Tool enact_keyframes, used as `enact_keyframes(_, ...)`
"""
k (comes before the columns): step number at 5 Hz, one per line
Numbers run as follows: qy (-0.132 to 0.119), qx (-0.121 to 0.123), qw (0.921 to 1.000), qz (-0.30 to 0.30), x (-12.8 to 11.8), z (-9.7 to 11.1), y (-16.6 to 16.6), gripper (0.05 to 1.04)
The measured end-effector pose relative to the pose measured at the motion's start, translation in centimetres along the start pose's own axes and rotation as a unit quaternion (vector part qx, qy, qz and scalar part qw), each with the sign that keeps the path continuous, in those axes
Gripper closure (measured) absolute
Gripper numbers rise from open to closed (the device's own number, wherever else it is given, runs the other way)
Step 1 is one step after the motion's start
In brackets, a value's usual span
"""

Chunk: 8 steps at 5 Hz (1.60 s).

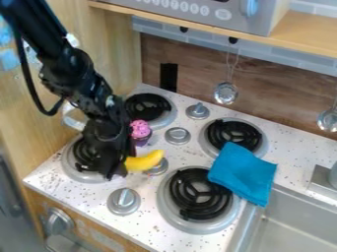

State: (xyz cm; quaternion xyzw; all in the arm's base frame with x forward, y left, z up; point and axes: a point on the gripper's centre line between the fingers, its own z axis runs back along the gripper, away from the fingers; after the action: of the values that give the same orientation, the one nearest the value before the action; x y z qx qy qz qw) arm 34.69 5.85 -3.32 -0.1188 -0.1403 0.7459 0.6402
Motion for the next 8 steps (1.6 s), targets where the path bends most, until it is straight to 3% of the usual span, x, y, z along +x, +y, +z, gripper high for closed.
enact_keyframes(2,0.050,-0.013,0.9985,0.019,-1.6,0.8,-0.6,0.534)
enact_keyframes(3,0.061,0.000,0.9977,0.028,-2.2,0.0,0.2,0.534)
enact_keyframes(4,0.081,0.015,0.9966,0.008,-4.7,-1.2,1.1,0.534)
enact_keyframes(6,0.104,0.012,0.9944,0.014,-6.4,-2.6,-1.3,0.535)
enact_keyframes(8,0.104,0.009,0.9943,0.019,-7.5,-3.9,-4.8,0.535)
